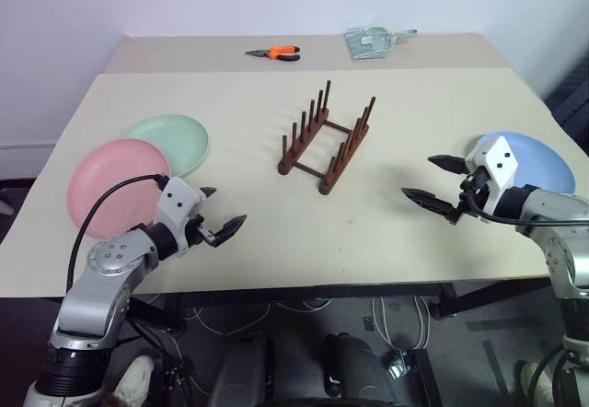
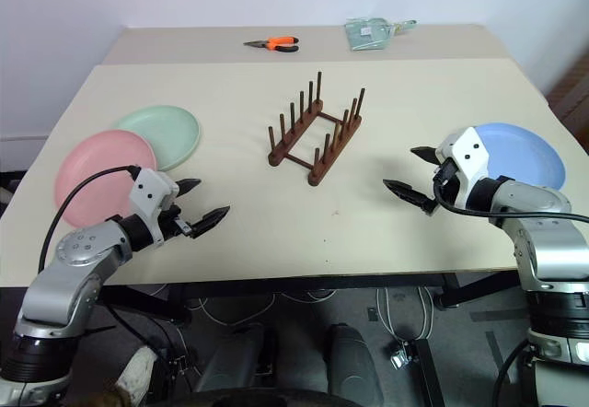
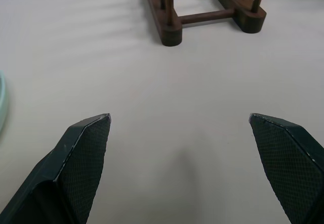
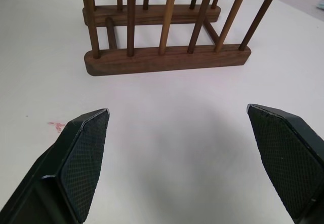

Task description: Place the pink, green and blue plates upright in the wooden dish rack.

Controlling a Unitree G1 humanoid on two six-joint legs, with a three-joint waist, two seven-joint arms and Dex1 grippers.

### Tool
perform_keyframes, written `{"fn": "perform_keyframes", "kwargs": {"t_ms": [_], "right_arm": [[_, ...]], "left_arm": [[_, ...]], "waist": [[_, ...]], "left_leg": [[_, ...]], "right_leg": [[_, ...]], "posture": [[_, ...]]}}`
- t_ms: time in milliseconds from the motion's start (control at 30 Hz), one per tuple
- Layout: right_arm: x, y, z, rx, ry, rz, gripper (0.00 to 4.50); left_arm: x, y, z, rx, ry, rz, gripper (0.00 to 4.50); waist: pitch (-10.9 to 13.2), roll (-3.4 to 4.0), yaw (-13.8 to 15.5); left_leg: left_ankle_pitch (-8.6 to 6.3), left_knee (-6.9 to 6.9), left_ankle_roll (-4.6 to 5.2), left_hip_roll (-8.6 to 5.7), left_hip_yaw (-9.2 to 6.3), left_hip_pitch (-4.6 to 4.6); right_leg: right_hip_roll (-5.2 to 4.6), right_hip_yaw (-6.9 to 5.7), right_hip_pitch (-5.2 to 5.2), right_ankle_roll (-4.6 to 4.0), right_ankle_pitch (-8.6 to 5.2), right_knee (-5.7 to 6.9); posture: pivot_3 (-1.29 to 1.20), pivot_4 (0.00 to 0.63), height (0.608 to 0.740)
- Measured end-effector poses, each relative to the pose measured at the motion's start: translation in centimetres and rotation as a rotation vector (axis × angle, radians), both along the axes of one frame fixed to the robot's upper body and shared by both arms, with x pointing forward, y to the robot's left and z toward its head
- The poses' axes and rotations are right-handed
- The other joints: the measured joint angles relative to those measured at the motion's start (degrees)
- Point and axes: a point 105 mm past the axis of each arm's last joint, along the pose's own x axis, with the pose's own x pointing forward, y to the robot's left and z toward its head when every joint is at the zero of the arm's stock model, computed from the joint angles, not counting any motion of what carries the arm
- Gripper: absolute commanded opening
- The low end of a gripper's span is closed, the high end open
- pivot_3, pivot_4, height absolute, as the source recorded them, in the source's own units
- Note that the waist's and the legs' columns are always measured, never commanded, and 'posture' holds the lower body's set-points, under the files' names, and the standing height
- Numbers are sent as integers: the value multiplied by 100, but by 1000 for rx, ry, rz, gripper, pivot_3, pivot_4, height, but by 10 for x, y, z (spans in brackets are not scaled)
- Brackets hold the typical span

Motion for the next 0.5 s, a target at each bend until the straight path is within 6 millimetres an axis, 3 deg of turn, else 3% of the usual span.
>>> {"fn": "perform_keyframes", "kwargs": {"t_ms": [300, 500], "right_arm": [[7, 18, -2, -4, -10, 53, 4458], [1, 26, -7, -11, -8, 75, 4458]], "left_arm": [[-6, -3, -9, -13, 16, 20, 4500], [-7, -6, -8, -12, 11, 7, 4500]], "waist": [[0, 0, 10], [0, 0, 5]], "left_leg": [[0, 0, 0, 0, 0, 0], [0, 0, 0, 0, -1, 0]], "right_leg": [[-2, 0, 0, -1, 0, 0], [-2, 0, 0, -1, 0, 0]], "posture": [[0, 150, 740], [0, 150, 740]]}}
